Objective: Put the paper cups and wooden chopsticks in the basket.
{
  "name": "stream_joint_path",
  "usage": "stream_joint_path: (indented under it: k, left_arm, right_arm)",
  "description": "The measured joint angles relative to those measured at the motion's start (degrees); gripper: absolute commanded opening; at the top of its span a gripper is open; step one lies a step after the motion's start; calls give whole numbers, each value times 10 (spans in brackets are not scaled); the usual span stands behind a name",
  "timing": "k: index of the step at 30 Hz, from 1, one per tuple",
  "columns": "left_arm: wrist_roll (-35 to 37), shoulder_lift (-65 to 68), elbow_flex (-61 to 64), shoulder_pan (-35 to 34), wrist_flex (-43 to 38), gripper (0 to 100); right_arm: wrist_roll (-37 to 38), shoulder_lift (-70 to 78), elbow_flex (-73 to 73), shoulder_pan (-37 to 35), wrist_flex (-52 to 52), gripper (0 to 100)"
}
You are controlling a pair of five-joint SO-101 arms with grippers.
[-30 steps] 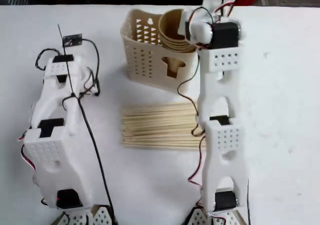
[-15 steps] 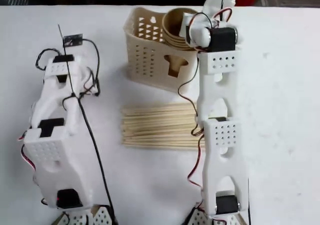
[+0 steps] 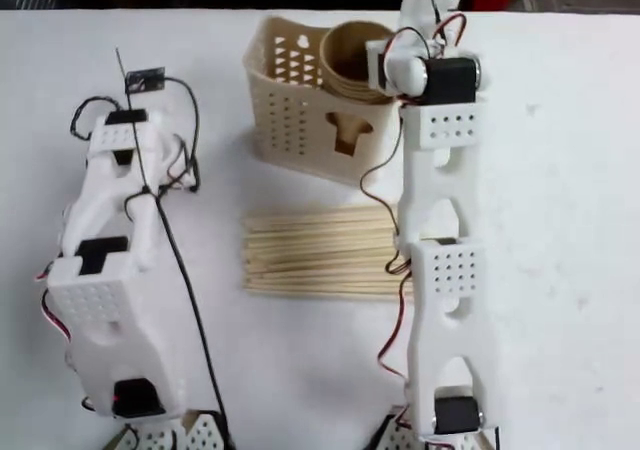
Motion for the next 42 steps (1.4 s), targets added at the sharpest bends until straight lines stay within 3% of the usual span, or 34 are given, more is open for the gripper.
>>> stream_joint_path:
  k: [5,14,18,26,32,42]
  left_arm:
    - [0,0,0,0,0,177]
    - [0,0,0,0,0,177]
    - [0,0,0,0,0,177]
    - [0,0,0,0,0,177]
    - [0,0,0,0,0,177]
    - [0,0,0,0,0,177]
  right_arm:
    - [48,-32,48,4,0,15]
    - [114,-307,425,7,1,15]
    - [135,-378,501,17,3,15]
    - [159,-360,470,18,-16,15]
    - [240,-317,388,-40,-16,15]
    - [432,-300,344,-45,4,17]
